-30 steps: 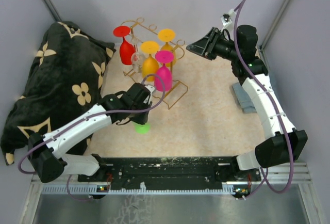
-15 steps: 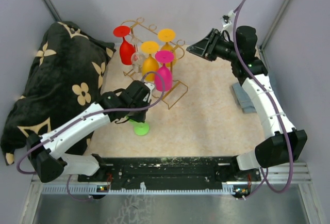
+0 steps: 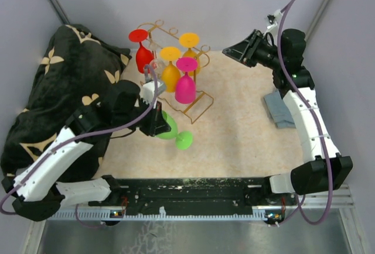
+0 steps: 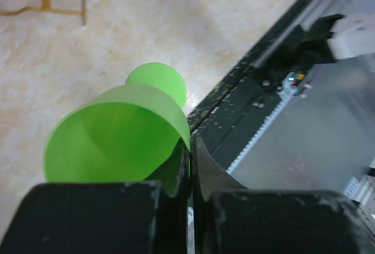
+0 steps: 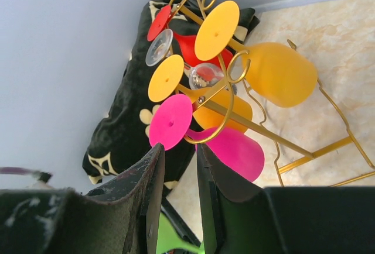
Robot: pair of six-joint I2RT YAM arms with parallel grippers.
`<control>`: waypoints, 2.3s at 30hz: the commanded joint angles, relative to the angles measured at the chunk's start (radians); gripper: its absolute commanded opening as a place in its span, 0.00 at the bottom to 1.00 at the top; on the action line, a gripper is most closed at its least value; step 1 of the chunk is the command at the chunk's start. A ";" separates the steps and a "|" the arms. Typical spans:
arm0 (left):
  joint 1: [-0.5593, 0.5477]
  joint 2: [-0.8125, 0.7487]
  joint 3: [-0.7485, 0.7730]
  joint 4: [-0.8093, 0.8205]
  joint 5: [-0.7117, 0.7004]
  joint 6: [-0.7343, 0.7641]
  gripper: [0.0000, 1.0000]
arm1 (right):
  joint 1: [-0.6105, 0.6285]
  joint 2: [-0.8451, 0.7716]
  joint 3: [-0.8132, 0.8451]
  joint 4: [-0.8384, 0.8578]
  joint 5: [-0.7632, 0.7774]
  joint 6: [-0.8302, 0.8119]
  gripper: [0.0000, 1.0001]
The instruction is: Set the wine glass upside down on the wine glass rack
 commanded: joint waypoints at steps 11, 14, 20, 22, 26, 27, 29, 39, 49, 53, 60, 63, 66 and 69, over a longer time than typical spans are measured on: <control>-0.003 -0.177 0.066 0.489 0.382 -0.032 0.00 | -0.043 -0.066 -0.012 0.019 -0.014 -0.003 0.29; -0.004 -0.190 0.074 0.559 0.365 -0.023 0.00 | -0.047 -0.076 -0.036 0.025 -0.015 0.005 0.29; -0.001 -0.120 0.146 0.645 0.283 -0.021 0.00 | -0.047 -0.101 -0.067 0.027 -0.024 0.011 0.29; 0.003 -0.096 0.170 0.677 0.264 -0.006 0.00 | -0.047 -0.110 -0.071 0.018 -0.023 0.006 0.29; 0.046 -0.057 0.214 0.713 0.250 0.026 0.00 | -0.047 -0.136 -0.094 0.002 -0.011 -0.008 0.29; 0.075 -0.043 0.226 0.721 0.272 0.024 0.00 | -0.047 -0.143 -0.103 0.001 -0.009 -0.008 0.29; 0.159 -0.014 0.243 0.750 0.345 -0.005 0.00 | -0.047 -0.155 -0.119 0.001 -0.009 -0.008 0.29; 0.609 0.174 0.180 1.335 0.821 -0.511 0.00 | -0.048 -0.196 -0.130 -0.003 -0.016 -0.020 0.27; 0.687 0.405 0.134 2.312 0.920 -1.371 0.00 | -0.048 -0.174 -0.251 0.486 -0.194 0.264 0.28; 0.688 0.472 0.154 2.527 0.869 -1.555 0.00 | -0.048 -0.094 -0.311 0.941 -0.259 0.573 0.28; 0.688 0.517 0.159 2.673 0.795 -1.676 0.00 | -0.043 0.135 -0.253 1.797 -0.226 1.201 0.27; 0.688 0.553 0.177 2.755 0.743 -1.773 0.00 | -0.025 0.194 -0.214 1.924 -0.187 1.304 0.27; 0.688 0.572 0.182 2.776 0.705 -1.803 0.00 | 0.001 0.203 -0.188 1.914 -0.187 1.292 0.27; 0.686 0.569 0.161 2.777 0.684 -1.806 0.00 | 0.034 0.214 -0.151 1.903 -0.183 1.284 0.27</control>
